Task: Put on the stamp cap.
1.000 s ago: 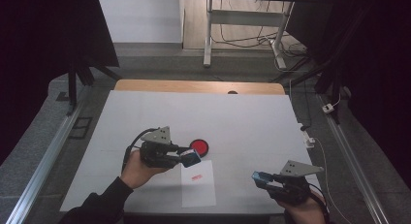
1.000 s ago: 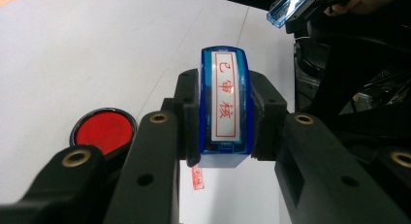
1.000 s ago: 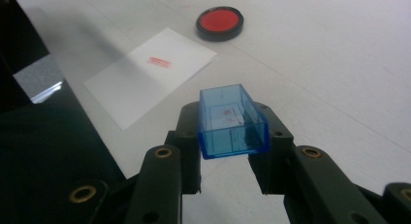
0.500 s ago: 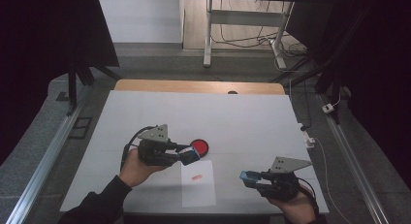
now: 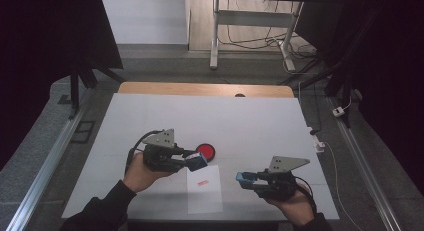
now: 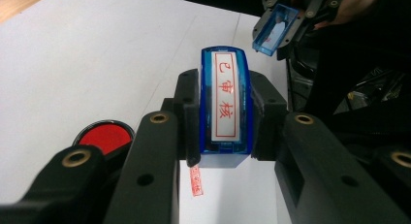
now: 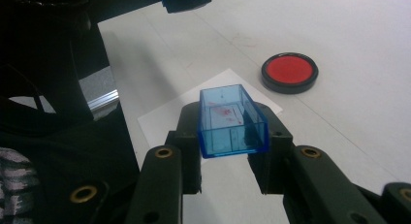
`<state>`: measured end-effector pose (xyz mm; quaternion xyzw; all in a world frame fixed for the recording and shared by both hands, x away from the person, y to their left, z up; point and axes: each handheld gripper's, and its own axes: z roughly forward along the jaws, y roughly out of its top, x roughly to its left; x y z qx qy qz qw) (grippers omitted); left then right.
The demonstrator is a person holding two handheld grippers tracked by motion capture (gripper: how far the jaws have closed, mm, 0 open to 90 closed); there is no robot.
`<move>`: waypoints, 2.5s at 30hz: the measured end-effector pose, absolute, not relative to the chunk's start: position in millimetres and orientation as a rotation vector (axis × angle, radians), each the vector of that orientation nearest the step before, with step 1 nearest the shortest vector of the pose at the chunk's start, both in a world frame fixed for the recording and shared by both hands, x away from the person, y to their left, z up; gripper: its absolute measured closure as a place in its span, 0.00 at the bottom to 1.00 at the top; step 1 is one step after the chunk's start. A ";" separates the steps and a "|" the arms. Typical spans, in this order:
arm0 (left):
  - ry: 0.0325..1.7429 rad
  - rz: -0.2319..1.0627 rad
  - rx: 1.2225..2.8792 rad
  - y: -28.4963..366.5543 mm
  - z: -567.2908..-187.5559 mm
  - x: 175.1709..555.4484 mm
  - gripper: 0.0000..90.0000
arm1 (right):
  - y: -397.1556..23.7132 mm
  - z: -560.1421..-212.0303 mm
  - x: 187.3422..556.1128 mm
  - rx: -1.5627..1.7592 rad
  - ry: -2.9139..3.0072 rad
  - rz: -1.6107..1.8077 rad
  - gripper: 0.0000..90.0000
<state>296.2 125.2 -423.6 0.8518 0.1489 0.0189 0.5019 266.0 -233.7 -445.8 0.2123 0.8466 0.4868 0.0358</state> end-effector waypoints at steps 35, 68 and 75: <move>0.243 0.037 2.094 119.3 -422.6 293.3 0.78 | -166.9 -457.4 296.1 0.391 2.730 1.548 0.76; 0.188 0.014 2.055 120.7 -423.9 293.3 0.78 | -131.5 -465.4 310.4 0.228 2.804 1.638 0.76; 0.175 0.005 2.045 120.9 -423.9 293.1 0.78 | -130.5 -465.0 311.2 0.225 2.808 1.656 0.76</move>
